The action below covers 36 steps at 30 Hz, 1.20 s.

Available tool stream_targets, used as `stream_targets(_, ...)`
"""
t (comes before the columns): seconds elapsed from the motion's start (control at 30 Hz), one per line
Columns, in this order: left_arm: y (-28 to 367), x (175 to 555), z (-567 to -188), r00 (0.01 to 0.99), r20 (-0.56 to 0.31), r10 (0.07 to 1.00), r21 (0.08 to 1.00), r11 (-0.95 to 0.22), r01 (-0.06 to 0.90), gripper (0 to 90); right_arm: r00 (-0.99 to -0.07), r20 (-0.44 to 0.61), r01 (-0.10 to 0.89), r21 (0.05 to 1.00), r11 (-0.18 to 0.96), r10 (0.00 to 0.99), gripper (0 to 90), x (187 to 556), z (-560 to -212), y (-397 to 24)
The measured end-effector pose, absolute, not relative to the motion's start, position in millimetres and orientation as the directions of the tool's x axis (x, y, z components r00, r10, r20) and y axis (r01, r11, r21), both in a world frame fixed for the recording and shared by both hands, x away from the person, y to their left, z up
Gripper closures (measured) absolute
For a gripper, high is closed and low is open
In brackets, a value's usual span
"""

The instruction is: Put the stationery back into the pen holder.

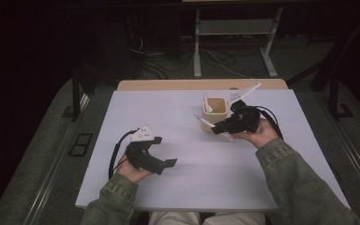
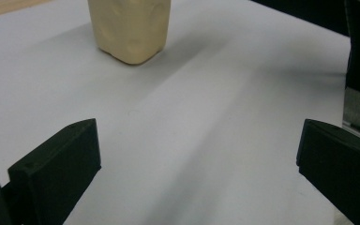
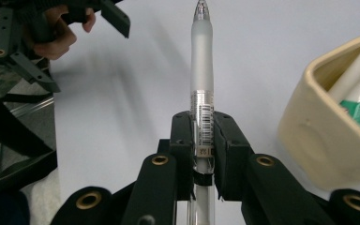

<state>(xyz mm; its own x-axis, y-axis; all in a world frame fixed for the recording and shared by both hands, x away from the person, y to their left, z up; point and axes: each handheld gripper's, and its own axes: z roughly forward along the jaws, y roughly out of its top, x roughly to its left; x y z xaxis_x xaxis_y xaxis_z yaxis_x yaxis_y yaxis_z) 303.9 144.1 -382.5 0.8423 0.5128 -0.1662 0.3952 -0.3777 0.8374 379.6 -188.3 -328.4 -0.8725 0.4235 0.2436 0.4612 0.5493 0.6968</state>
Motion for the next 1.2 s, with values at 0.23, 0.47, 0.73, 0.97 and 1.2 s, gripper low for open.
stream_targets(0.23, 152.7, 297.7, -383.6, 0.824, -0.169, 0.54, 0.859, -0.329, 0.392, 0.0, -0.866, 0.227, 0.456, 0.725, 0.516, 0.445, 78.8, 383.4, -321.9, -190.7)
stream_targets(0.47, 159.5, 292.9, -391.1, 0.811, -0.175, 0.559, 0.875, -0.288, 0.388, 0.0, -0.867, 0.215, 0.439, 0.755, 0.487, 0.449, 78.7, 388.4, -319.4, -193.3)
stream_targets(0.73, 163.6, 287.6, -401.8, 0.804, -0.186, 0.565, 0.881, -0.267, 0.391, 0.0, -0.863, 0.207, 0.427, 0.786, 0.447, 0.461, 78.7, 396.3, -317.6, -197.5)
stream_targets(0.97, 162.6, 284.2, -411.4, 0.802, -0.184, 0.569, 0.875, -0.277, 0.397, 0.0, -0.85, 0.195, 0.418, 0.814, 0.402, 0.489, 78.7, 404.7, -313.5, -202.0)
stream_targets(1.2, 163.5, 283.0, -416.8, 0.8, -0.19, 0.569, 0.875, -0.272, 0.401, 0.0, -0.84, 0.187, 0.409, 0.836, 0.366, 0.51, 78.7, 414.9, -314.3, -204.7)
